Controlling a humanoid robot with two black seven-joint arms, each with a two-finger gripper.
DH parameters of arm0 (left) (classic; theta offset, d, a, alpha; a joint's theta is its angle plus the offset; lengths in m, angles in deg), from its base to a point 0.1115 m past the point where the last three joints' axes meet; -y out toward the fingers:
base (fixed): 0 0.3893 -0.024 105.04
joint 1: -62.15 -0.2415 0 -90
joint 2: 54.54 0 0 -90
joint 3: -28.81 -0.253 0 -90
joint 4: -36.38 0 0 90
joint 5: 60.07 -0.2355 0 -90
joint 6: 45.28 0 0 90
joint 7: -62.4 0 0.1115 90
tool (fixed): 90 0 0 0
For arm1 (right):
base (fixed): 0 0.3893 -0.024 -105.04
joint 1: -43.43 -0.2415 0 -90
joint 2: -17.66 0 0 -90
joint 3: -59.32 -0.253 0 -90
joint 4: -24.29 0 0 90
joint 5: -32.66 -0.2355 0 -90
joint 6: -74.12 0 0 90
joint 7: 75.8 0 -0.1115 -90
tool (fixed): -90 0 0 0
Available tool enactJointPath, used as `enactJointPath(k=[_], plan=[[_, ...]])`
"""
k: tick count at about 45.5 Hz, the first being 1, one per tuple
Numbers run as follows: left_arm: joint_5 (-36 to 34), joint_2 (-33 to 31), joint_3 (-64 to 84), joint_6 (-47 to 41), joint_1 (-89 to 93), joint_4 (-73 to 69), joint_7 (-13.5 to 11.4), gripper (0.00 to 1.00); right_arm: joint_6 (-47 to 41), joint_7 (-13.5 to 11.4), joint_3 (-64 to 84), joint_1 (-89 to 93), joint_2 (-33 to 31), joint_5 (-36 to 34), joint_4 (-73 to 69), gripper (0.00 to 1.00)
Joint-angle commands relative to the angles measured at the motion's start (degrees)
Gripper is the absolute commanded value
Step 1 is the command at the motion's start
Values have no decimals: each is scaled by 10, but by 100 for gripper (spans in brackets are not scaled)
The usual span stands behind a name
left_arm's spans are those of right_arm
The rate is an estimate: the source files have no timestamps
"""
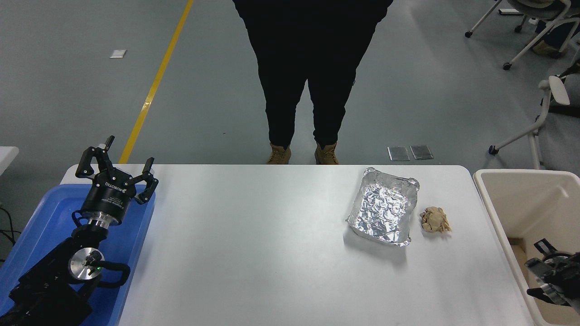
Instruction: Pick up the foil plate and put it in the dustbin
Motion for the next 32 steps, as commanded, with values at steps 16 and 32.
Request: enactJointPath(k=[16,32], plan=[[0,0,0,0,0,0,0,98,2,0,0,1,2,0,1,0],[0,0,0,1,0,0,0,98,3,0,0,-1,2,0,1,0]])
